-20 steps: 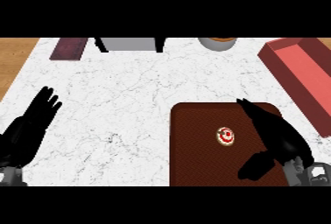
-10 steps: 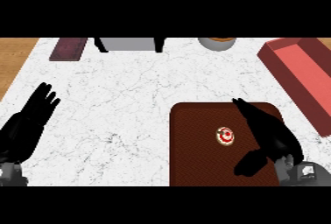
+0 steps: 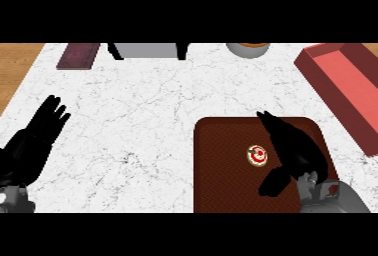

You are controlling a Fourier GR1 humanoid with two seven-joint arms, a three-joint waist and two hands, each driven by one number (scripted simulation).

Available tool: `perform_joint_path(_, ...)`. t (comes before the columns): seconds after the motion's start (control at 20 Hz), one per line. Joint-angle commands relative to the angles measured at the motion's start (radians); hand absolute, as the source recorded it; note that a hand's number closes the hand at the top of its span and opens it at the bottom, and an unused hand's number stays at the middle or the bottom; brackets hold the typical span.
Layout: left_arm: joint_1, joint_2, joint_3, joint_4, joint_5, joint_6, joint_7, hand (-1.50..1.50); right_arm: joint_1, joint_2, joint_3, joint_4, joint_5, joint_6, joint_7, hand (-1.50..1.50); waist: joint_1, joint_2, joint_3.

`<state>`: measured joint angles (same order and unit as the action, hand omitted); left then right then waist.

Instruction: Pick the cupcake from the tray and place it in the cardboard box

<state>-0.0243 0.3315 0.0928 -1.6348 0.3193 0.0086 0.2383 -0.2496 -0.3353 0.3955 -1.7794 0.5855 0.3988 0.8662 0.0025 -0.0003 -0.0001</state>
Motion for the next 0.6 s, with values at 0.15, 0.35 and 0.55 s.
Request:
perform_joint_path(0.15,0.016,-0.036,0.004,-0.03,-0.044,-0.014,0.017,0.0,0.008,0.116,0.015,0.055,0.097,0.01,0.024,-1.5,0.001,0.0,0.0)
perform_joint_path(0.35,0.006,-0.039,0.027,-0.04,-0.039,-0.026,0.045,0.0,-0.007,0.056,-0.086,0.108,0.085,0.072,-0.059,-1.5,0.0,0.0,0.0)
perform_joint_path(0.55,-0.074,-0.055,0.038,-0.032,-0.047,0.004,0.1,0.0,0.025,0.07,-0.078,0.105,0.125,0.079,-0.078,-1.5,-0.003,0.0,0.0)
